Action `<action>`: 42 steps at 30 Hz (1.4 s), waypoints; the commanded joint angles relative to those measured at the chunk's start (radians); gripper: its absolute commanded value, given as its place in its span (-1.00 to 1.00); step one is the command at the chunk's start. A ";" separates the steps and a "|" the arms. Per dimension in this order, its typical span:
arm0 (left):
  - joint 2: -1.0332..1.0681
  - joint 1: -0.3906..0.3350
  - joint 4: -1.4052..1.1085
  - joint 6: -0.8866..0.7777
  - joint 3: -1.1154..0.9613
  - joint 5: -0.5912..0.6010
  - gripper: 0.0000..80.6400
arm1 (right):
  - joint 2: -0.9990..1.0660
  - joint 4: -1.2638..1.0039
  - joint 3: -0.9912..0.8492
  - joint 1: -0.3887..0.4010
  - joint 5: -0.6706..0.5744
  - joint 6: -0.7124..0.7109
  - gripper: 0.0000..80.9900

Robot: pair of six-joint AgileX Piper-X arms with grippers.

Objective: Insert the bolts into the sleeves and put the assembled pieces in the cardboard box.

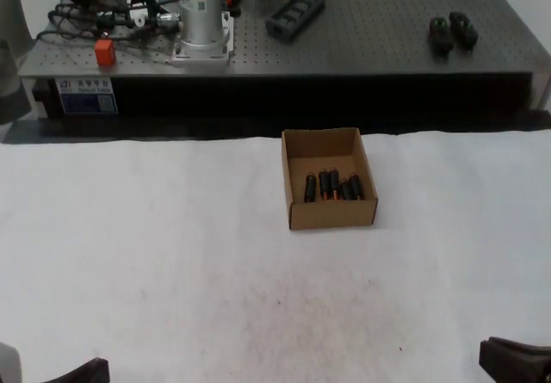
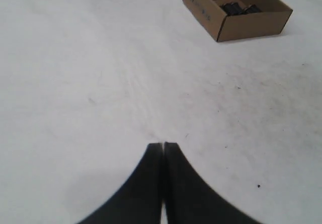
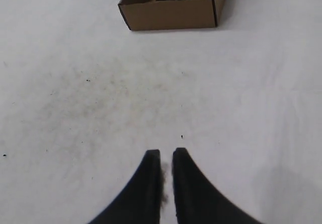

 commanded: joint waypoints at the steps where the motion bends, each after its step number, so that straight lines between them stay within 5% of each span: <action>1: -0.009 -0.004 -0.023 -0.018 -0.002 -0.010 -0.99 | -0.006 -0.033 0.005 0.002 0.003 0.008 -0.81; 9: -0.009 -0.004 -0.024 -0.018 -0.002 -0.010 -0.99 | -0.006 -0.186 0.005 0.002 0.003 0.008 -0.81; 42: -0.009 -0.004 -0.024 -0.018 -0.002 -0.010 -0.99 | -0.006 -0.184 0.007 0.002 0.003 0.008 -0.81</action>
